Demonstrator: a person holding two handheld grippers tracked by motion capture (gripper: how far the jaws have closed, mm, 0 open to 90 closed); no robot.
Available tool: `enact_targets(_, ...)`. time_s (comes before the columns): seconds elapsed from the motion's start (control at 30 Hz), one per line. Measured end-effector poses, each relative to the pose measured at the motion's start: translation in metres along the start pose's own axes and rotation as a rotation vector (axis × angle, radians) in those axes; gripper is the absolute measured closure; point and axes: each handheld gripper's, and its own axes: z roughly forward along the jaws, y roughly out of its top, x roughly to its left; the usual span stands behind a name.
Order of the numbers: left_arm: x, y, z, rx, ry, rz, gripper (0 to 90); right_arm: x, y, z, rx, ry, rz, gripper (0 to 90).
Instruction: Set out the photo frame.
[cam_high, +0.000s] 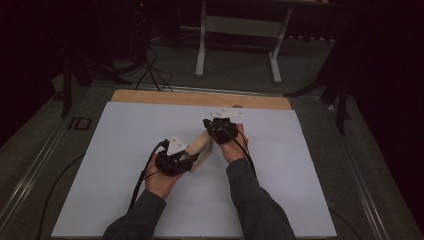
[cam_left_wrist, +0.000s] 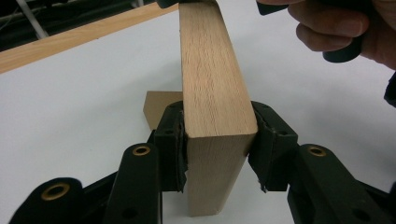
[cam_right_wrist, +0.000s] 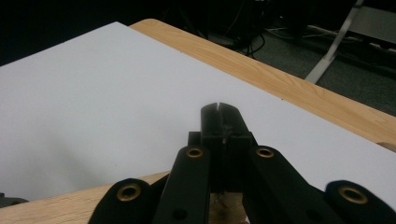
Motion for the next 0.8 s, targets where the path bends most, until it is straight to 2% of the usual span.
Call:
enact_targets(0.3,0.003,0.0,0.0,0.004,0.027,-0.007,58.8,-0.001,0.0,-0.003,0.015,-0.013,-0.01,89.8)
enact_targets(0.57,0.006,0.0,0.0,0.009,0.035,-0.007,57.9,-0.001,-0.002,-0.006,0.011,-0.016,0.002,89.8)
enact_targets(0.8,0.011,0.0,0.002,0.016,0.055,-0.027,55.6,-0.002,-0.003,-0.009,0.023,-0.02,-0.004,89.8)
